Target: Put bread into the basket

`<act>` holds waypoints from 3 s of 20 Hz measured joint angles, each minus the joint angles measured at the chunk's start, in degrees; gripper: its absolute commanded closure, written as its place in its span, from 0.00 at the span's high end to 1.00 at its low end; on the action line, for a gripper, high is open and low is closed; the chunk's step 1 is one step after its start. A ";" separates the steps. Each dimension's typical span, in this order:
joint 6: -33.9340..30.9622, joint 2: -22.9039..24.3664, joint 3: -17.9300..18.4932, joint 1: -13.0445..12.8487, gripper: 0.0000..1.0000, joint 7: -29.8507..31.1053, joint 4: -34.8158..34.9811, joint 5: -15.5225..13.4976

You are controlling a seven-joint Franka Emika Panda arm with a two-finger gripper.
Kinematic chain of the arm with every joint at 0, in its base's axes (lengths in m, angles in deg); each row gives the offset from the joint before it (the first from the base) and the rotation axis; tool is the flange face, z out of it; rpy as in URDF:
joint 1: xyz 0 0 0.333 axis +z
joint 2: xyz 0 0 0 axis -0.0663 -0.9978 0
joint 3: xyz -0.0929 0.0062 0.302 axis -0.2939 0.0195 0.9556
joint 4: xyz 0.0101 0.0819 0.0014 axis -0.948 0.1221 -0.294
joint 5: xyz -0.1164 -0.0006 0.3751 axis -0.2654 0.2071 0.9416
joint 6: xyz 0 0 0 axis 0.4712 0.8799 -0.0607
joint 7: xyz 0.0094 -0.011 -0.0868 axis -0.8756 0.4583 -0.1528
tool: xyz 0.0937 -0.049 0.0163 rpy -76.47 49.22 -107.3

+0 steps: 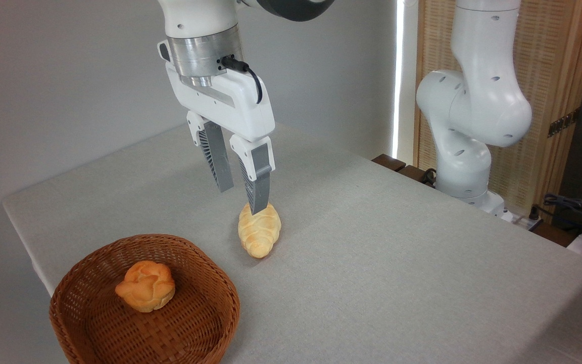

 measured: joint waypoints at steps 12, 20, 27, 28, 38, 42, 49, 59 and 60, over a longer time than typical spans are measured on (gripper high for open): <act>0.00 0.01 0.00 -0.03 1.00 0.00 0.42 0.00; -0.09 0.79 -0.38 -0.71 1.00 0.00 5.29 0.00; -0.14 1.37 -0.51 -4.19 1.00 11.35 10.57 -1.25; -0.14 1.37 -0.51 -4.40 1.00 14.05 11.02 -1.67; 4.00 1.37 -0.50 -5.10 1.00 33.49 13.75 -6.14; 10.49 1.37 -0.52 -6.27 1.00 37.81 16.05 -6.43; 14.36 1.69 -0.53 -7.55 1.00 39.29 19.20 -6.43; 15.65 2.00 -0.55 -8.22 1.00 39.29 21.88 -6.43; 15.83 1.98 -0.57 -8.40 1.00 39.29 22.11 -6.43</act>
